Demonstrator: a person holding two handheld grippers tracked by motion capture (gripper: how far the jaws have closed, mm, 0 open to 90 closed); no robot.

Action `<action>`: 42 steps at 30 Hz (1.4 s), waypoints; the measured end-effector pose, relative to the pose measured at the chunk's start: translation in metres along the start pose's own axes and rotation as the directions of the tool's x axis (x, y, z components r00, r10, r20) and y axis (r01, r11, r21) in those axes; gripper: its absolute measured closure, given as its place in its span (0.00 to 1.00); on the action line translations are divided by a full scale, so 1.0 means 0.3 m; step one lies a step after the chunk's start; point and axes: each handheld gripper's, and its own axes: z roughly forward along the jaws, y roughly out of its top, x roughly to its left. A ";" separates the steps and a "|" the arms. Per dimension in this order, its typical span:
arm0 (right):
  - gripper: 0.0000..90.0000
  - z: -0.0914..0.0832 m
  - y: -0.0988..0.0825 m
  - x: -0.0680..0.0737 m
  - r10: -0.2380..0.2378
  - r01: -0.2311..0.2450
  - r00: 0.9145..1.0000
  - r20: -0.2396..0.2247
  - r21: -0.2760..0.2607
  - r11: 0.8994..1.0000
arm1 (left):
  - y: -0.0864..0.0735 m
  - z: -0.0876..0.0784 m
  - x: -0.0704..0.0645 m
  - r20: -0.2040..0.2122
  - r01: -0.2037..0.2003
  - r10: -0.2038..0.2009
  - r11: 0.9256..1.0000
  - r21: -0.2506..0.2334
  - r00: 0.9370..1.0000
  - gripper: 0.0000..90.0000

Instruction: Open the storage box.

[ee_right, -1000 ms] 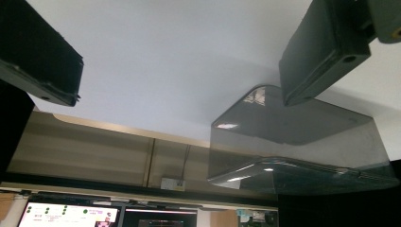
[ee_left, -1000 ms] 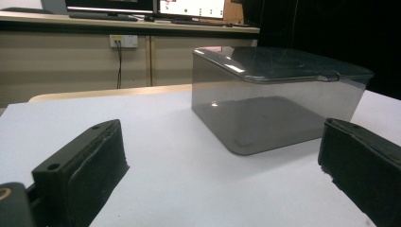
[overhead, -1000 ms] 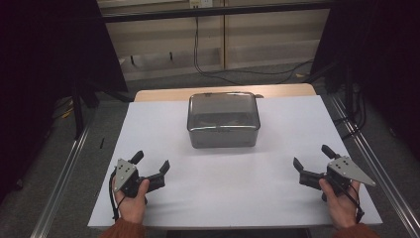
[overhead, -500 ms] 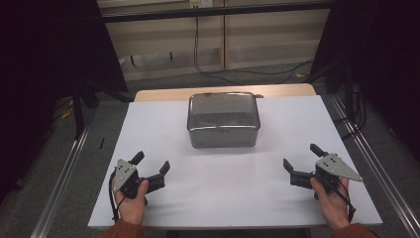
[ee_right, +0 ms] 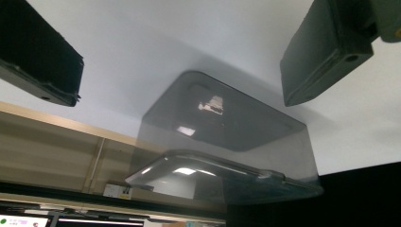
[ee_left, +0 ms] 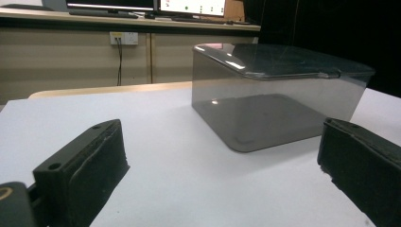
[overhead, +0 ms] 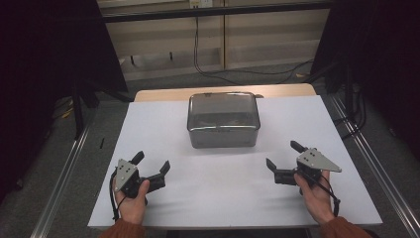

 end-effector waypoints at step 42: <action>0.01 0.212 0.148 0.076 -0.195 0.194 0.980 -0.036 -0.037 0.980 | -0.004 0.006 -0.004 0.004 -0.013 0.013 1.000 0.019 1.000 0.02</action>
